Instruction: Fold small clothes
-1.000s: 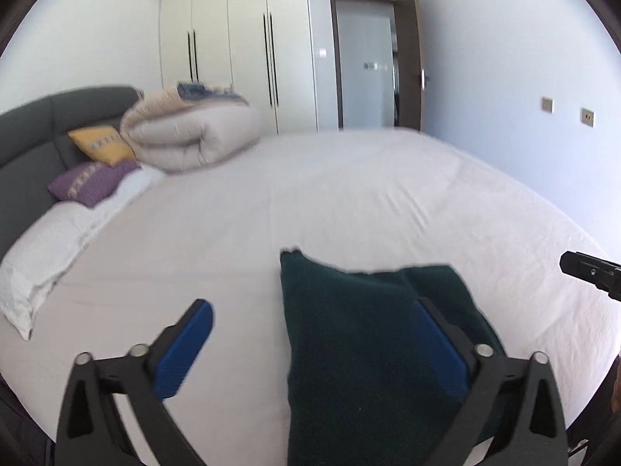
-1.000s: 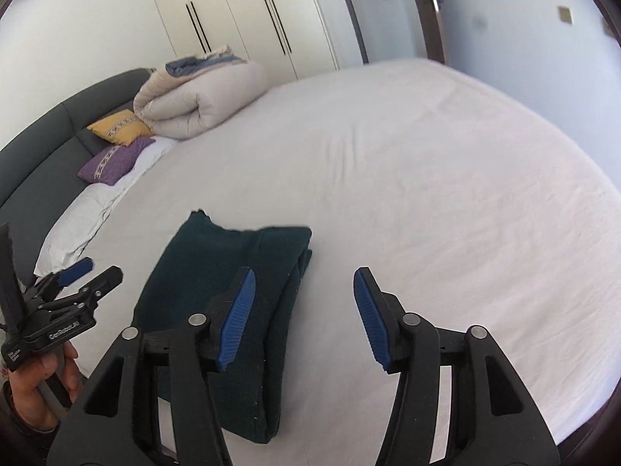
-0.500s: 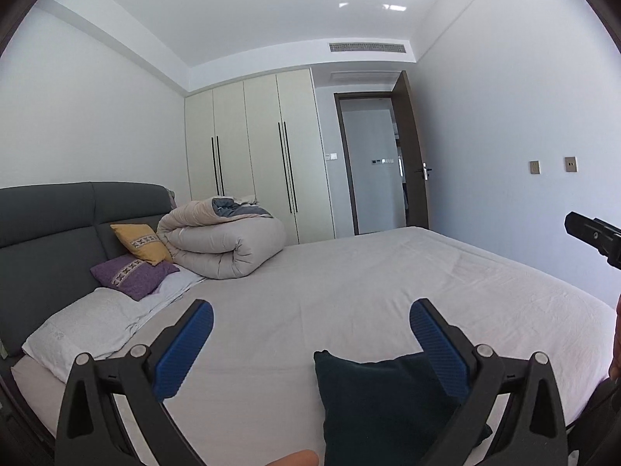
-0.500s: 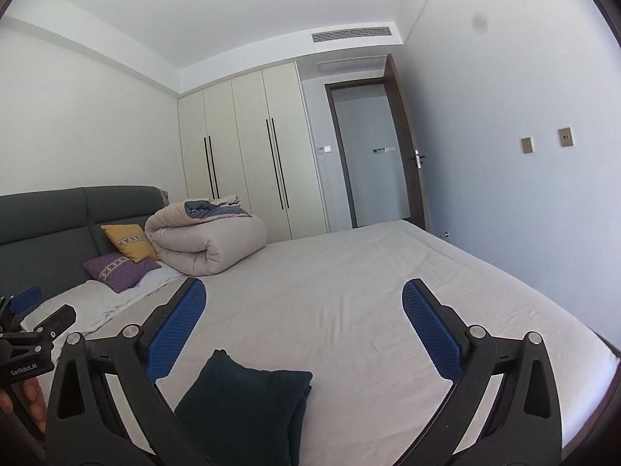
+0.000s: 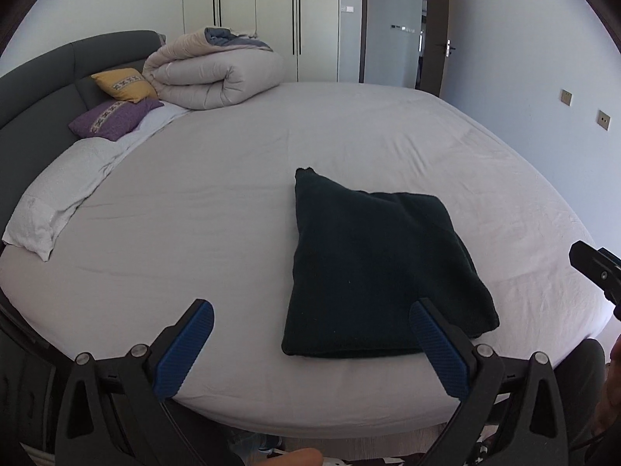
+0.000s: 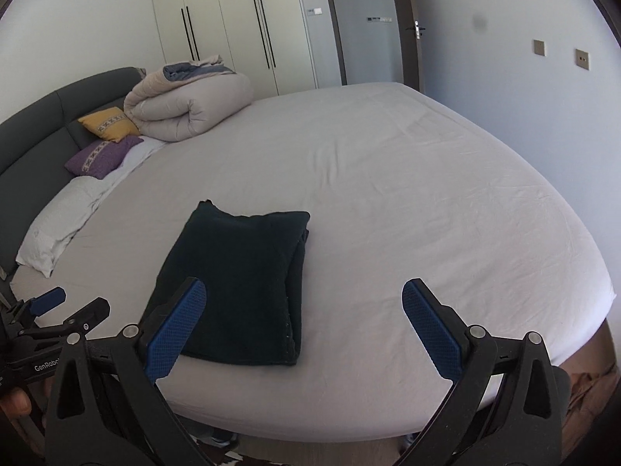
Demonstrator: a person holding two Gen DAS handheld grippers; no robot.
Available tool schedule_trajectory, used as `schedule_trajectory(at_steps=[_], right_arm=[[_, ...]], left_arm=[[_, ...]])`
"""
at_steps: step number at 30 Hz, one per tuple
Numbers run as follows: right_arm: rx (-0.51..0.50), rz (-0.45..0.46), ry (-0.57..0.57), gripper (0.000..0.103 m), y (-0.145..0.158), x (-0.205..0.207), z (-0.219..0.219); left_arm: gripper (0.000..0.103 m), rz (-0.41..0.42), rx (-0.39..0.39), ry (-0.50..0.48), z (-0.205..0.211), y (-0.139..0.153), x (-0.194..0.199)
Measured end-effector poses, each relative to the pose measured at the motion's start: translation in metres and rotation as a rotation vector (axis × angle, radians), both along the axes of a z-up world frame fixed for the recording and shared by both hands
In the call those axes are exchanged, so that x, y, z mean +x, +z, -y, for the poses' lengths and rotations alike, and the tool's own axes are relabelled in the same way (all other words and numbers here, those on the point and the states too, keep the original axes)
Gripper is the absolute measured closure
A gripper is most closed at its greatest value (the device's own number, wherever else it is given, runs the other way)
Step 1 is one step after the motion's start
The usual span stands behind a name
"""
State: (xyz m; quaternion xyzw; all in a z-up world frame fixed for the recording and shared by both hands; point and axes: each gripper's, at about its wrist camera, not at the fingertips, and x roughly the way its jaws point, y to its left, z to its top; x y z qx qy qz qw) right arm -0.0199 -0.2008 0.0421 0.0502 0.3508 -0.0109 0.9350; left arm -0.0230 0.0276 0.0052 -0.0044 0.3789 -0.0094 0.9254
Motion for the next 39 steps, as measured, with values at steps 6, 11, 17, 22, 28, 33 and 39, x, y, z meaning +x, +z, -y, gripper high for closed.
schedule_trajectory(at_steps=[6, 11, 17, 22, 28, 33, 39], right_arm=[[-0.022, -0.081, -0.010, 0.000, -0.036, 0.003, -0.007], [-0.041, -0.104, 0.007, 0.000, -0.047, 0.005, -0.012], [-0.051, -0.123, 0.027, 0.000, -0.057, 0.012, -0.021], [-0.054, -0.125, 0.033, 0.000, -0.061, 0.014, -0.028], [-0.055, -0.125, 0.035, 0.000, -0.062, 0.016, -0.032], [-0.054, -0.128, 0.036, 0.000, -0.063, 0.018, -0.033], [-0.054, -0.134, 0.041, 0.000, -0.067, 0.023, -0.039]], left_arm=[[0.000, -0.051, -0.014, -0.004, -0.002, -0.021, 0.001], [0.000, -0.063, -0.018, 0.012, -0.008, -0.026, 0.001], [0.000, -0.062, -0.008, 0.028, -0.012, -0.028, 0.002], [0.000, -0.066, -0.013, 0.030, -0.015, -0.028, 0.002], [0.000, -0.069, -0.018, 0.027, -0.015, -0.028, 0.002], [0.000, -0.073, -0.016, 0.024, -0.016, -0.028, 0.002], [0.000, -0.077, -0.018, 0.026, -0.017, -0.029, 0.002]])
